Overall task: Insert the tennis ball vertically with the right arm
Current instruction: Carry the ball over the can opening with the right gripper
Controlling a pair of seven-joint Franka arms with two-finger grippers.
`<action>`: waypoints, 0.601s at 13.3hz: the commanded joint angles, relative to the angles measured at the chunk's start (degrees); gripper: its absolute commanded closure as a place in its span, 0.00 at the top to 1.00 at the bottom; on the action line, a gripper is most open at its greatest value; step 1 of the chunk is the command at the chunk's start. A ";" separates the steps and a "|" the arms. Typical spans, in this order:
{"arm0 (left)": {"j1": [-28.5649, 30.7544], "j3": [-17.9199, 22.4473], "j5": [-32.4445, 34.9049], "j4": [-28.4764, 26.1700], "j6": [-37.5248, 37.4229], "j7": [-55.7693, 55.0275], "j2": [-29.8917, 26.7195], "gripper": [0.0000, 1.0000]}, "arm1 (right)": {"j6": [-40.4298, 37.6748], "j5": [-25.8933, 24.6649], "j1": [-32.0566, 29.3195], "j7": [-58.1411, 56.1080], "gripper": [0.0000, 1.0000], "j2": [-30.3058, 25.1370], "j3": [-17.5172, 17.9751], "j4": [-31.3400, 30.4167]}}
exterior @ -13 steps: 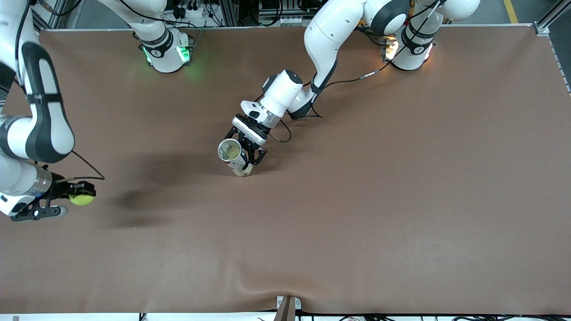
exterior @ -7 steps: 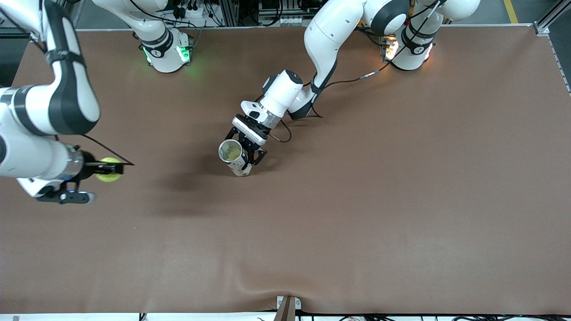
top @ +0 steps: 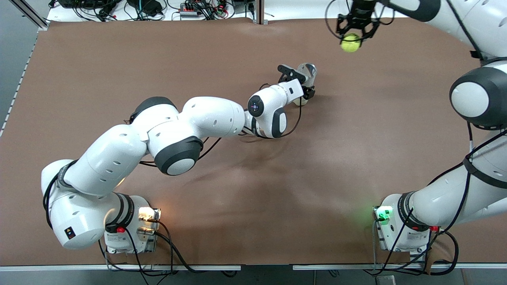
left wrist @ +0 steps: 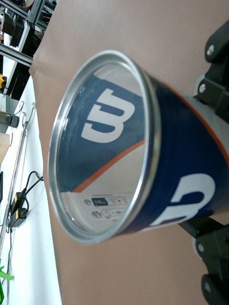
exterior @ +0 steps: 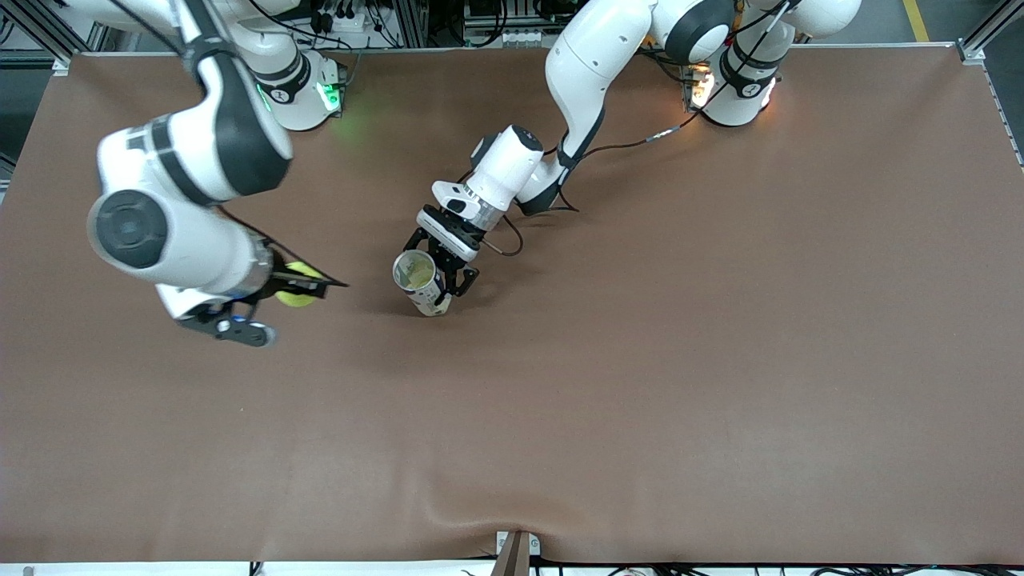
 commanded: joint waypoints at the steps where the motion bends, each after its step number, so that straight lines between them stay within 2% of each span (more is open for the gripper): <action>1: -0.70 0.66 -1.07 0.85 0.07 -0.28 0.42 0.86 | 0.90 3.18 4.31 8.31 0.00 0.23 -0.73 0.50; 5: -0.70 0.66 -1.07 0.85 0.07 -0.28 0.51 0.86 | 5.55 2.75 10.82 18.51 0.00 1.64 -0.82 -0.99; 8: -0.70 0.66 -1.15 0.85 0.07 -0.28 0.51 0.86 | 9.94 2.22 11.98 19.42 0.00 2.61 -0.82 -3.88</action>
